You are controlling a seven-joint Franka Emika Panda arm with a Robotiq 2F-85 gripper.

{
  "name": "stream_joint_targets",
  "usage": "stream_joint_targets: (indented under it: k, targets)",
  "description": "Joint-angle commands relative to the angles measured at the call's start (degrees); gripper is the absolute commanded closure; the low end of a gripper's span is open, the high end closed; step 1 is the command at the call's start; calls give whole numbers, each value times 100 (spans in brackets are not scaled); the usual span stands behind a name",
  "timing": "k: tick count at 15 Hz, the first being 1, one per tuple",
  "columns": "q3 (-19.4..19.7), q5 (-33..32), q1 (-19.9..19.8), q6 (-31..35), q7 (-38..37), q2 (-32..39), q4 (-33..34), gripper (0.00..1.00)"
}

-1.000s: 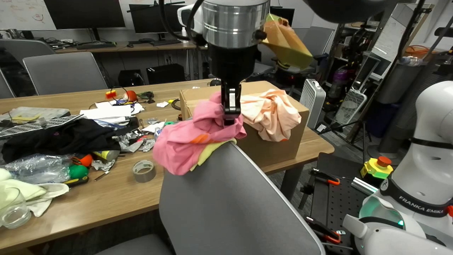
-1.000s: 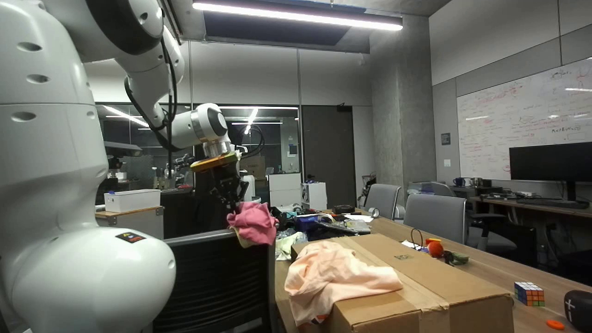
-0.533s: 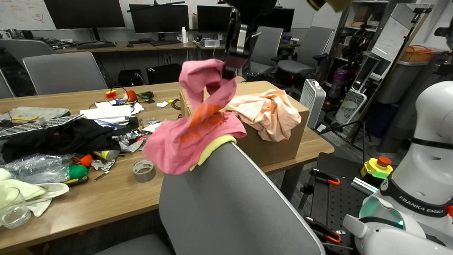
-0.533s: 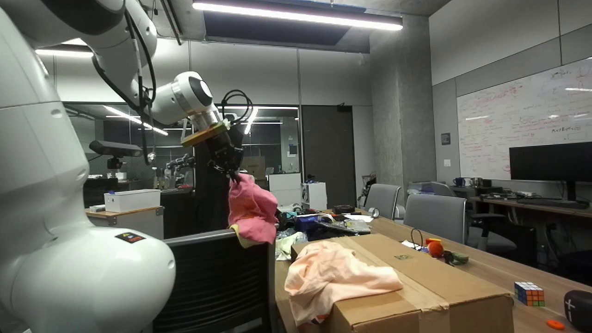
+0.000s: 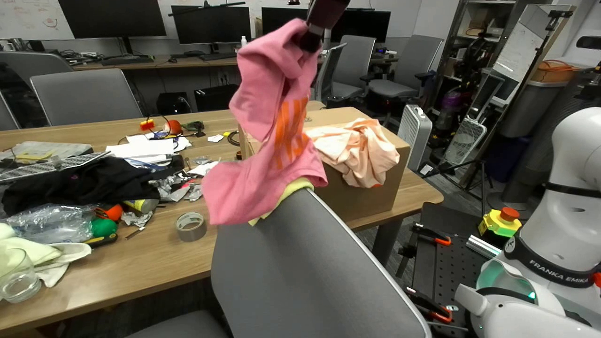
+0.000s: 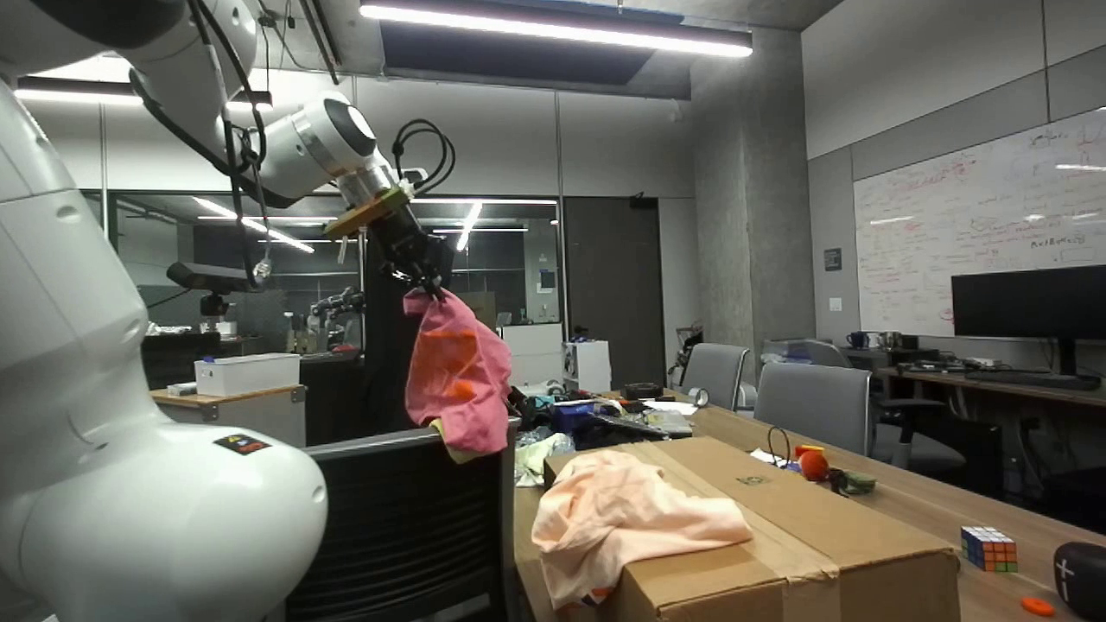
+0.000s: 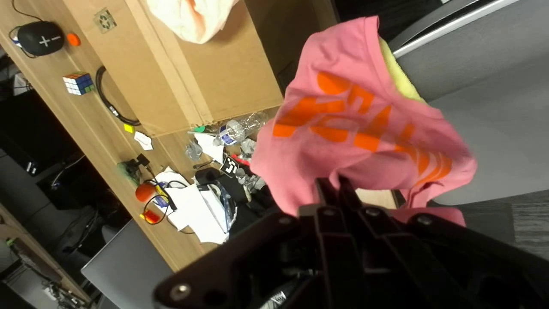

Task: Move the clothes on the chair headrest to the box

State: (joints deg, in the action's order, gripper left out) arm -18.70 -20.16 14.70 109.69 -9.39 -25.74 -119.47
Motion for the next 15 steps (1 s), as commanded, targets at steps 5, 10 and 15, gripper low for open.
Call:
stream_joint_targets:
  k: [5,10,15]
  targets:
    - [-99,-100,-388,-967,-262,-78,1278,99]
    - [5,-90,-655,-1283,-334,-3,1563,99]
    - [401,28,-1064,-1677,-651,65,1641,99]
